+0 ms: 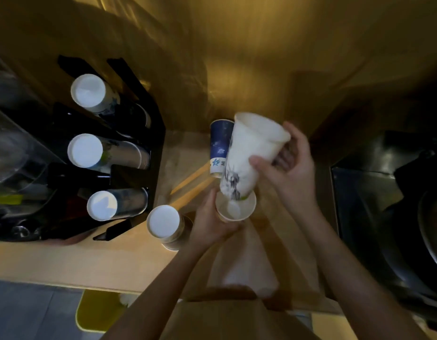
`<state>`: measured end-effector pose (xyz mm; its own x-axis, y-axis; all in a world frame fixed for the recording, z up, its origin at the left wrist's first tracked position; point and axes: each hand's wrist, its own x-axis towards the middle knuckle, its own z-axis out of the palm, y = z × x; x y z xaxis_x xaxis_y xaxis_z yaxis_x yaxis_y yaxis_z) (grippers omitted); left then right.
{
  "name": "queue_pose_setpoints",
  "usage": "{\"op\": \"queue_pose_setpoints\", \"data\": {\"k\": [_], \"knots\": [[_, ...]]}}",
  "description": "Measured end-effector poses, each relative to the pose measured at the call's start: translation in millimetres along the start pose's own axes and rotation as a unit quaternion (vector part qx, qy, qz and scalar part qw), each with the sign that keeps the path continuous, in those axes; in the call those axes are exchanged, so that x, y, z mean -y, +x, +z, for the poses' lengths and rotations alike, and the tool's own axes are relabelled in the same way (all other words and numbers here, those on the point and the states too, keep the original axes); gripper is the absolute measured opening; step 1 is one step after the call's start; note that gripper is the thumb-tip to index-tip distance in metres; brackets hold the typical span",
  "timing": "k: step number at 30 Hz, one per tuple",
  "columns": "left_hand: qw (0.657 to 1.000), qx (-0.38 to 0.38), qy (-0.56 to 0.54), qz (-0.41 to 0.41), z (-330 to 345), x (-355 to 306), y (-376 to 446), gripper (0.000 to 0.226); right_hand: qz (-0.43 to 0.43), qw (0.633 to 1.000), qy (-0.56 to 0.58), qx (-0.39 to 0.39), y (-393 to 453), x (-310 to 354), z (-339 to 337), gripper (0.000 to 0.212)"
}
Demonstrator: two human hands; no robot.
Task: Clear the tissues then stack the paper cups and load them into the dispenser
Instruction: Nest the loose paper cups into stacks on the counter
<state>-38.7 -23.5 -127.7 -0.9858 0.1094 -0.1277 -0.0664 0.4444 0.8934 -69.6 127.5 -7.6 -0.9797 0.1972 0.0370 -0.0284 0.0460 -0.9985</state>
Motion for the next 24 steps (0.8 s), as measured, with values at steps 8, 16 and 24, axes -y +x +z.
{"op": "queue_pose_setpoints", "data": {"k": [8, 16, 24], "knots": [[0.999, -0.006, -0.031, -0.001, -0.2, -8.6, -1.1, 0.097, 0.024, 0.972, -0.221, 0.073, -55.0, -57.2, 2.9, 0.088], [0.999, -0.01, -0.025, -0.035, 3.1, -18.1, -2.3, 0.094, 0.015, 0.948, -0.3, 0.109, -65.9, -83.6, -4.6, 0.075], [0.998, 0.041, 0.046, 0.029, 39.2, -41.8, 12.7, 0.099, 0.136, 0.967, -0.214, 0.009, -57.0, -80.4, -41.7, 0.049]]}}
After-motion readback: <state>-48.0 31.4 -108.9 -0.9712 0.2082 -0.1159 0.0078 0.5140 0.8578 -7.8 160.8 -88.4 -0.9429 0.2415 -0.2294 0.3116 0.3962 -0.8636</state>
